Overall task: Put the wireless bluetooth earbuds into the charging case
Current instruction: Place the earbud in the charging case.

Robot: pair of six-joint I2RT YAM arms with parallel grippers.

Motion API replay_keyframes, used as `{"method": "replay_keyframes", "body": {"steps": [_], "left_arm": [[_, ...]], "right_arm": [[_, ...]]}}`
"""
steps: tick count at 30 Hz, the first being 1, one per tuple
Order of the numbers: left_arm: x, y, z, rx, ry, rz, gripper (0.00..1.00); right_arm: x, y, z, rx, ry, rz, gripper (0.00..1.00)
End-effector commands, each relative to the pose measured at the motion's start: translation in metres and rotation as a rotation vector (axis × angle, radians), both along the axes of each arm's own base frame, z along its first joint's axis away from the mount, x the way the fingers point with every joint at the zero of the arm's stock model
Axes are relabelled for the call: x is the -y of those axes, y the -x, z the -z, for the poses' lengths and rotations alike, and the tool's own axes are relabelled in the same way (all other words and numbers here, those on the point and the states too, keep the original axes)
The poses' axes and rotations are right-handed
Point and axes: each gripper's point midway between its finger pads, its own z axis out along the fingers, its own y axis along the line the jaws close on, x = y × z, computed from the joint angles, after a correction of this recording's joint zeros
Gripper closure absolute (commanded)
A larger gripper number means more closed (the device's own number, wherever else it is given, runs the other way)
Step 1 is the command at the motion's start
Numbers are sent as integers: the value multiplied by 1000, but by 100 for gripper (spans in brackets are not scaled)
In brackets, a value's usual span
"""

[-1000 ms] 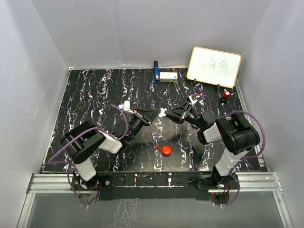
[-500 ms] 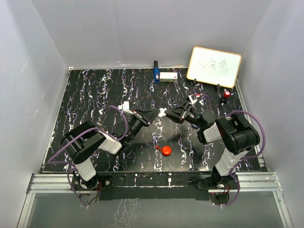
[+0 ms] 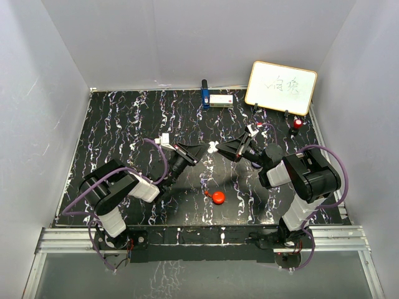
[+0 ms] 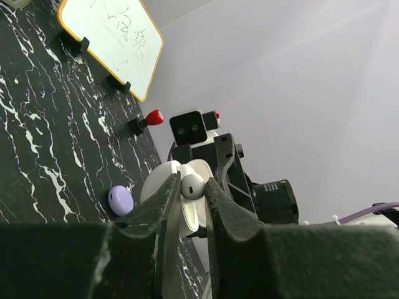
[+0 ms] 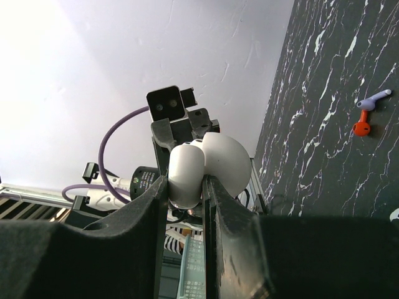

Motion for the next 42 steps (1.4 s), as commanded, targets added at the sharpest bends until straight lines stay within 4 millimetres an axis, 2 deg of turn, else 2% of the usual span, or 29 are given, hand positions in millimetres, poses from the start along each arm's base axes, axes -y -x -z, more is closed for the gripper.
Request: {"method": "replay_keyframes", "body": {"steps": [1, 8, 22, 31, 42], "left_arm": [[-12, 12, -50, 133, 140, -3, 83], [-12, 13, -50, 132, 143, 0, 73], [-12, 14, -51, 138, 140, 4, 71], [-11, 17, -63, 174, 146, 14, 61], [-19, 17, -71, 189, 154, -21, 59]], "right_arm": [[6, 14, -69, 367, -117, 17, 100], [5, 13, -69, 366, -118, 15, 100], [5, 11, -67, 361, -117, 17, 100], [5, 10, -67, 362, -116, 18, 100], [4, 11, -65, 359, -112, 15, 100]]}}
